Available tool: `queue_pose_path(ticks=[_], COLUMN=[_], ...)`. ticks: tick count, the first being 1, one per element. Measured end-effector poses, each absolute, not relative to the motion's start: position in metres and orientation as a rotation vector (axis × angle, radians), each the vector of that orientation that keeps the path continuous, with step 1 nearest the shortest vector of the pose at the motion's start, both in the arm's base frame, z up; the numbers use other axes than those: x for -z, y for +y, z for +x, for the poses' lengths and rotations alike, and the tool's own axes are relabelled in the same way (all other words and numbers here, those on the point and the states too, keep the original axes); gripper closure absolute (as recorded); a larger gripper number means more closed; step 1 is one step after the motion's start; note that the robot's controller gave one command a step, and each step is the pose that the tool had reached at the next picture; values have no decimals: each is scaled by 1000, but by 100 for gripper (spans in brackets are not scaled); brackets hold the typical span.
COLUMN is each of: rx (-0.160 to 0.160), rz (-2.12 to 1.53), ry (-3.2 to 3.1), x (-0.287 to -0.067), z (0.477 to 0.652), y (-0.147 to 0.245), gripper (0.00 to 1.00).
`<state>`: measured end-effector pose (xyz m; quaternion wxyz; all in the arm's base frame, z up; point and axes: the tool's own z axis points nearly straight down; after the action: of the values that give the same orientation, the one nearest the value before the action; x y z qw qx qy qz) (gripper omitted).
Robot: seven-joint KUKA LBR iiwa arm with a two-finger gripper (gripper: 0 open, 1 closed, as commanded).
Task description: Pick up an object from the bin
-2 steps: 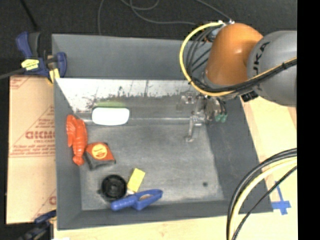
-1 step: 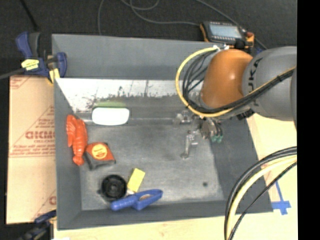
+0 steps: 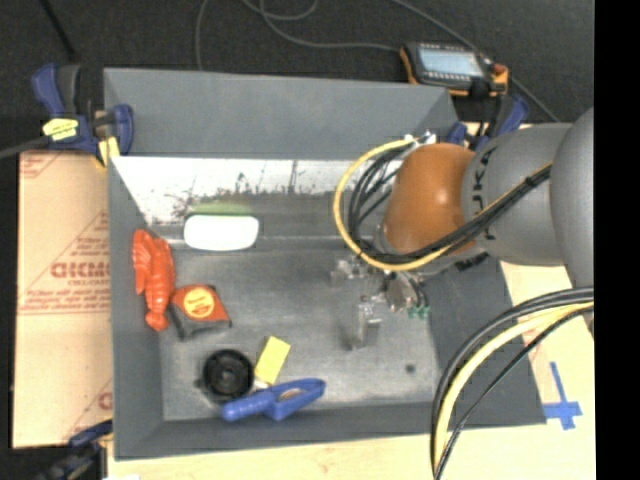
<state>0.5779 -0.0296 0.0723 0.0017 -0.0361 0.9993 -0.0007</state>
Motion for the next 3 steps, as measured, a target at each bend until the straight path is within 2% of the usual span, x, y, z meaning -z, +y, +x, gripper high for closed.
queue_pose_path(ticks=[1, 2, 3], rx=[0, -4, 1], rz=[-72, -72, 43], ry=[3140, 3139, 3137], x=[-77, -80, -78], z=[538, 527, 529], y=[27, 46, 57], gripper=[0, 0, 0])
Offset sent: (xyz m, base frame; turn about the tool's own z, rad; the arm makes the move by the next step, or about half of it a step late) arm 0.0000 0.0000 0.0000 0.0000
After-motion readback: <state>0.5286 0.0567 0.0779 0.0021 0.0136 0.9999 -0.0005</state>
